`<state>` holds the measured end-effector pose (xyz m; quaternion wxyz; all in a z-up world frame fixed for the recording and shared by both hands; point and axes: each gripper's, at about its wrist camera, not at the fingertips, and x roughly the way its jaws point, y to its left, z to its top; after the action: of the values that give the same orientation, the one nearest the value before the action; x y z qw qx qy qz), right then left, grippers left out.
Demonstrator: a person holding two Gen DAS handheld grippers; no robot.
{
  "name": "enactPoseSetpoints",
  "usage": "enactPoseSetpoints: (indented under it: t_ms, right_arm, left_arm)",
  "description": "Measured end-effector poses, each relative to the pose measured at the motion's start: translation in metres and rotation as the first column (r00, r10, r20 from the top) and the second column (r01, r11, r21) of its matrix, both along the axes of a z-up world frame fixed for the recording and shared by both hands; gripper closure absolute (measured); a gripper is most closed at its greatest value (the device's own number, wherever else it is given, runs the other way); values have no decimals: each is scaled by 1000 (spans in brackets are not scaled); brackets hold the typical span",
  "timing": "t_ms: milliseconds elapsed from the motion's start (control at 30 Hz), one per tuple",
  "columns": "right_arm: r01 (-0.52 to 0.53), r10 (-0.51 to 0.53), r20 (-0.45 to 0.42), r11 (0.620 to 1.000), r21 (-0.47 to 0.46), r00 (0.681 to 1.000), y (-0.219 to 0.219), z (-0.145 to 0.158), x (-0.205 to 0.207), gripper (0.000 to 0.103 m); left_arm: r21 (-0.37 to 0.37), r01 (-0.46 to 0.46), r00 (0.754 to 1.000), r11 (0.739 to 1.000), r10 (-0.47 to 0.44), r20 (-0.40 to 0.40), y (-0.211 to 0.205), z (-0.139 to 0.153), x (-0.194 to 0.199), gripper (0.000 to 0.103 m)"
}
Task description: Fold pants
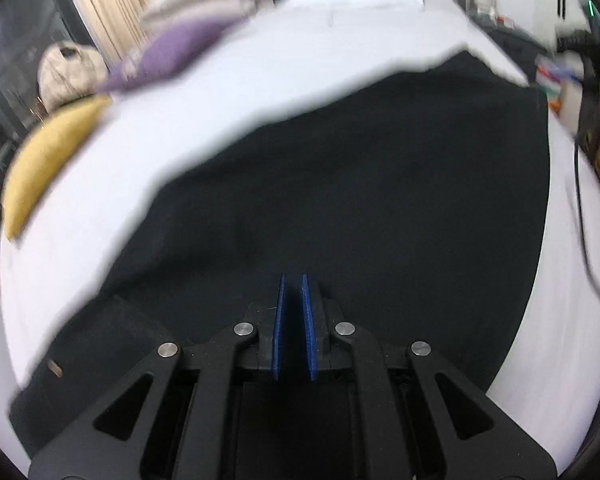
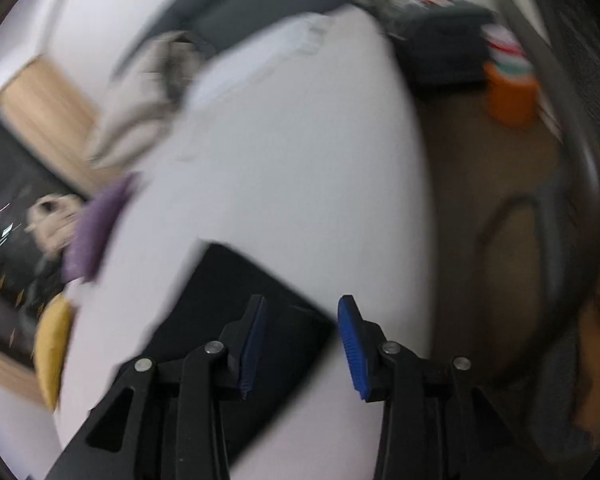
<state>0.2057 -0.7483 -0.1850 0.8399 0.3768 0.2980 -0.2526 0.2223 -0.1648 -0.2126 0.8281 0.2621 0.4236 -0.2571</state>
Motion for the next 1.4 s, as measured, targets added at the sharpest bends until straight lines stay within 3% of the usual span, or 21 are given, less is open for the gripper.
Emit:
enactPoseSetpoints:
  t_ms: [67, 133, 200, 233, 367, 467, 567, 667, 767, 833, 867, 933, 1000, 1033, 1100, 1167, 1233, 1300, 1333, 1367, 1400]
  right_arm:
    - [-118, 117, 27, 993, 32, 993, 11, -6, 23, 62]
    - [-142, 153, -111, 985, 97, 982, 10, -36, 41, 63]
    - [-76, 105, -186, 985, 156, 977, -3, -63, 35, 95]
    - [-52, 82, -195, 987, 154, 977, -9, -63, 28, 103]
    - [-51, 71, -265, 995, 81, 962, -5, -34, 27, 96]
    - [-229, 236, -124, 971, 67, 964, 25, 2, 59, 90]
    - [-554, 554, 27, 829, 73, 832, 103, 25, 122, 68]
    - [-808, 797, 133, 580, 107, 590, 198, 25, 187, 39]
    - [-889, 888, 141, 403, 217, 437, 269, -5, 239, 39]
    - [-895, 921, 91, 341, 288, 380, 303, -39, 268, 40]
    - [-883, 921, 18, 368, 293, 390, 309, -54, 280, 59]
    - [-831, 870, -12, 475, 289, 493, 288, -67, 298, 102]
    - [-715, 759, -33, 626, 311, 650, 245, -70, 304, 103]
    - [-681, 724, -39, 664, 310, 688, 229, -65, 300, 100]
    - [-683, 706, -1, 687, 248, 709, 208, -37, 275, 70]
    - [-724, 720, 100, 665, 182, 686, 202, -10, 227, 39]
    - [-757, 735, 179, 632, 168, 654, 197, -3, 190, 26]
    - [-773, 758, 156, 612, 168, 634, 191, -17, 162, 24]
    - [-749, 749, 80, 640, 171, 658, 181, -34, 151, 24]
    - [-704, 714, 30, 683, 194, 700, 161, -51, 139, 43]
    - [-668, 672, 80, 703, 245, 736, 131, -66, 126, 65]
  left_arm:
    - [8, 5, 998, 1000, -5, 58, -2, -5, -15, 95]
    - [48, 14, 998, 999, -17, 62, -8, -6, -15, 95]
    - [58, 38, 999, 998, -38, 0, -8, -4, -8, 95]
    - [61, 51, 999, 997, -50, -21, -7, -2, -7, 95]
    - [16, 60, 995, 998, -59, -86, 5, 19, 17, 94]
    - [-39, 7, 999, 999, -9, -40, 18, 34, 33, 94]
    - [-70, -19, 996, 997, 14, -83, 22, 22, 33, 94]
    - [-6, 10, 998, 1000, -11, -57, 14, -5, 6, 95]
    - [-15, -21, 1000, 1000, 21, 7, 15, -14, -6, 95]
    - [-42, -39, 999, 998, 39, -8, 18, -14, -7, 95]
    - [-56, -44, 999, 997, 43, -19, 20, -16, -4, 95]
    - [-78, -51, 998, 996, 49, -34, 20, -18, -1, 95]
    - [-94, -58, 998, 994, 54, -46, 27, -19, 0, 95]
    - [-98, -59, 997, 993, 55, -50, 30, -19, -1, 95]
    - [-89, -58, 997, 994, 52, -63, 33, -4, 1, 94]
    - [-152, -76, 995, 985, 66, -69, 40, 13, 6, 94]
    - [-178, -118, 992, 977, 108, -64, 47, 19, 20, 94]
    - [-143, -157, 984, 977, 142, -110, 50, 3, 31, 94]
    - [-180, -161, 983, 970, 141, -121, 57, 0, 34, 94]
    - [-205, -165, 982, 965, 142, -125, 61, -1, 35, 94]
    - [-196, -163, 982, 967, 141, -124, 61, 0, 36, 94]
